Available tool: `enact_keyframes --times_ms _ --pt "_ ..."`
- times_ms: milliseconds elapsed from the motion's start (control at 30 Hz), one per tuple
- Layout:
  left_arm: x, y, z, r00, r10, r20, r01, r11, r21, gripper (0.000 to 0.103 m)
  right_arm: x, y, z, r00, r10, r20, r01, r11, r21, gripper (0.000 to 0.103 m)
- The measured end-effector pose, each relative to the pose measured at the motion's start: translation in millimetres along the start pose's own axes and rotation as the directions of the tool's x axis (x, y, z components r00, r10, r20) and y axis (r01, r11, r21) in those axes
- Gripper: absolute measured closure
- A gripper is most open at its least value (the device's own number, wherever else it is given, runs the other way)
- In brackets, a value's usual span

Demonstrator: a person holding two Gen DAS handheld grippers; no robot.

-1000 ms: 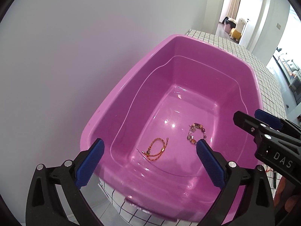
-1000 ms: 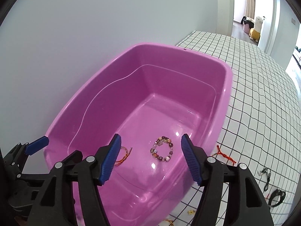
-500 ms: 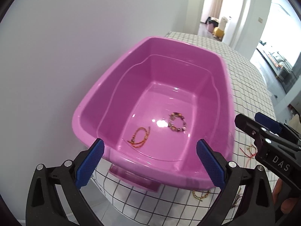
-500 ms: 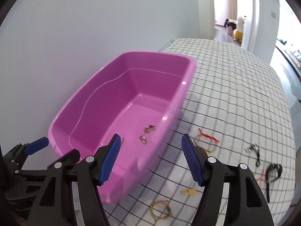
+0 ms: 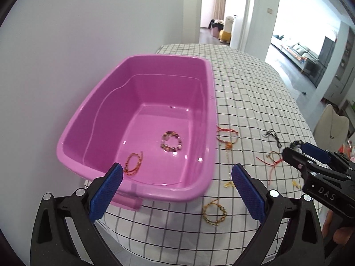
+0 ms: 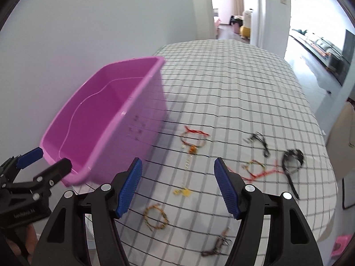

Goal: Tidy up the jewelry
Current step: 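Move both tools back from the tub toward the remaining jewelry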

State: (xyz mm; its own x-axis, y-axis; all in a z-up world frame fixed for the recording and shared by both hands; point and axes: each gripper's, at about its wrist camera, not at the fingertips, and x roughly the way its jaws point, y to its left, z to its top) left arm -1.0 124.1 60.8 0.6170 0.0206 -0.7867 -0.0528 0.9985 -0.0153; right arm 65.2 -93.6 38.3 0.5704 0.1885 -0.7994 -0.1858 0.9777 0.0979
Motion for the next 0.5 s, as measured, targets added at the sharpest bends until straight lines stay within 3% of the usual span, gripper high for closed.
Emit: enact_keyframes --times_ms 200,500 --pt "-9.3 -20.7 -18.8 1.0 -0.022 -0.017 0.022 1.0 -0.008 0.006 -21.5 -41.7 -32.5 0.999 -0.05 -0.018 0.05 0.998 0.046 0.039" --pt "-29.3 -60.5 -61.7 0.999 -0.011 -0.048 0.011 1.0 -0.011 0.006 -47.3 -74.4 -86.2 1.0 -0.018 -0.026 0.02 0.997 0.074 0.039"
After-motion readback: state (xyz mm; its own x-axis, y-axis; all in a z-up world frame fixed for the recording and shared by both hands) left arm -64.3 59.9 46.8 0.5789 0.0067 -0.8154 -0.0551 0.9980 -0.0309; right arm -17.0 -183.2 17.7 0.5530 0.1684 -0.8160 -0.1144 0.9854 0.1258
